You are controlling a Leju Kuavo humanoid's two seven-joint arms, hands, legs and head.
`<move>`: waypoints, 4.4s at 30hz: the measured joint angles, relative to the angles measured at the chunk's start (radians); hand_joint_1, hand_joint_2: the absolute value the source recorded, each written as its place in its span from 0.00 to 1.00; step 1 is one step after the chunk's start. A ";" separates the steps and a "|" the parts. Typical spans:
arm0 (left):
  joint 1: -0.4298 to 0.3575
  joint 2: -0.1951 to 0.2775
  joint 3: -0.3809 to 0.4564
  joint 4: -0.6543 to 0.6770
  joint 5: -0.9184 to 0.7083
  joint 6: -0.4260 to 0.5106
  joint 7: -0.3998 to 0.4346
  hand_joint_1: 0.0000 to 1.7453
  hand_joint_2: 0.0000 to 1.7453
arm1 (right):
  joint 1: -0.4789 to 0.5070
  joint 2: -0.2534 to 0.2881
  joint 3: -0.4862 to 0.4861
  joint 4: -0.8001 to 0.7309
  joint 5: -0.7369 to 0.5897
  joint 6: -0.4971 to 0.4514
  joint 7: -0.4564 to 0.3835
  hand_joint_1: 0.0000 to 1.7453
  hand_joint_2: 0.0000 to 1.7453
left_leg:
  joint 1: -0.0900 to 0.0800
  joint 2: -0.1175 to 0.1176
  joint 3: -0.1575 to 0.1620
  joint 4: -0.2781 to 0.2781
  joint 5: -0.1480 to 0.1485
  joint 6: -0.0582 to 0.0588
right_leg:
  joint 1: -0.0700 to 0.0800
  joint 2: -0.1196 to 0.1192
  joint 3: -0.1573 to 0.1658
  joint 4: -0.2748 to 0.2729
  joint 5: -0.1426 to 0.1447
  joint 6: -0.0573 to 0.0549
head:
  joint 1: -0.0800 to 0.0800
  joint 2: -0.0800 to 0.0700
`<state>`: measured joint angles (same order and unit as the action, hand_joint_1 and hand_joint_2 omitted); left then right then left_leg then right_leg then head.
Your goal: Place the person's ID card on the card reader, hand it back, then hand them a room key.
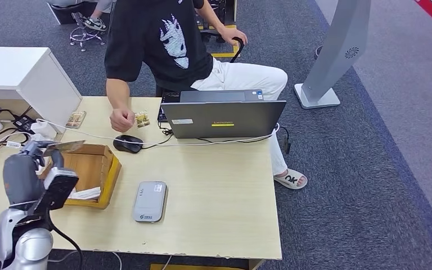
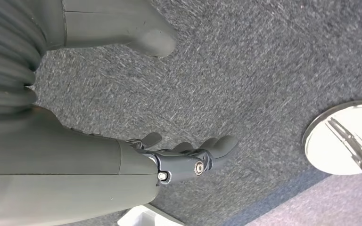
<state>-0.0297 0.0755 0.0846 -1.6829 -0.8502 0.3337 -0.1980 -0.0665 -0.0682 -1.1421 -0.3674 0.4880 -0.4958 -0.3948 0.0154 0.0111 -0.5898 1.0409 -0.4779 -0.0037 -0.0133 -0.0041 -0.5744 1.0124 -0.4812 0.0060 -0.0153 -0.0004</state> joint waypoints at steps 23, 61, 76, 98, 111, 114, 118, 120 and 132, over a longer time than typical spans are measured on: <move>0.012 -0.024 -0.160 0.142 -0.138 -0.028 0.066 1.00 1.00 | 0.002 0.010 -0.012 -0.005 0.057 0.008 0.019 0.00 1.00 | 0.000 0.000 0.000 0.000 -0.001 0.002 | 0.000 0.000 0.000 0.000 0.000 0.000 | 0.000 0.000; -0.047 -0.052 -0.251 0.433 -0.247 -0.027 0.091 1.00 1.00 | -0.003 0.010 -0.055 -0.004 0.095 0.037 0.021 0.00 1.00 | -0.001 0.000 0.000 0.000 -0.001 0.002 | 0.000 0.000 0.000 0.000 0.000 0.000 | 0.000 0.000; -0.056 0.039 -0.226 0.236 -0.236 0.025 0.109 1.00 1.00 | -0.003 0.011 -0.082 -0.005 0.120 0.037 0.013 0.00 1.00 | 0.000 0.000 -0.001 0.000 -0.001 0.002 | 0.000 0.000 0.000 0.000 0.000 0.000 | 0.000 0.000; -0.080 0.243 0.022 0.046 -0.337 0.095 0.145 1.00 1.00 | -0.003 0.017 -0.107 -0.005 0.142 0.038 0.008 0.00 1.00 | 0.000 0.000 -0.001 0.000 -0.001 0.002 | 0.000 0.000 0.000 0.000 -0.001 0.000 | 0.000 0.000; -0.080 0.219 0.042 0.024 -0.333 0.175 0.132 0.00 1.00 | -0.011 0.025 -0.117 -0.005 0.152 0.038 0.009 0.00 1.00 | 0.000 0.000 -0.001 0.000 -0.001 0.002 | 0.000 0.000 0.000 0.000 -0.001 -0.001 | 0.000 0.000; -0.079 0.210 0.042 0.017 -0.331 0.186 0.127 0.00 1.00 | -0.012 0.025 -0.120 -0.005 0.152 0.038 0.009 0.00 1.00 | 0.000 0.000 -0.001 0.000 -0.001 0.002 | 0.000 0.000 0.000 0.000 -0.001 -0.001 | 0.000 0.000; -0.072 0.205 0.044 0.005 -0.322 0.195 0.127 0.00 1.00 | -0.013 0.025 -0.122 -0.005 0.152 0.037 0.009 0.00 1.00 | 0.000 0.000 0.000 0.000 -0.001 0.002 | 0.000 0.000 0.000 0.000 -0.001 -0.001 | 0.000 0.000; -0.062 0.207 0.046 -0.003 -0.337 0.189 0.127 0.00 1.00 | -0.013 0.026 -0.124 -0.005 0.152 0.036 0.011 0.00 1.00 | 0.000 0.000 0.000 0.000 -0.001 0.002 | 0.000 0.000 0.000 0.000 -0.001 -0.001 | 0.000 0.000; 0.048 0.236 0.047 -0.110 -0.389 0.067 0.158 0.00 1.00 | -0.003 0.047 -0.145 -0.006 0.148 0.028 0.033 0.00 1.00 | 0.000 0.000 -0.001 0.000 -0.001 0.002 | 0.000 0.000 -0.001 0.000 -0.002 -0.001 | 0.000 0.000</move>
<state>0.0184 0.3117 0.1312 -1.7932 -1.2389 0.4008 -0.0399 -0.0699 -0.0208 -1.2874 -0.3730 0.6355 -0.4675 -0.3620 0.0153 0.0111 -0.5907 1.0405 -0.4793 -0.0018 -0.0133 -0.0042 -0.5749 1.0125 -0.4834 0.0050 -0.0154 -0.0004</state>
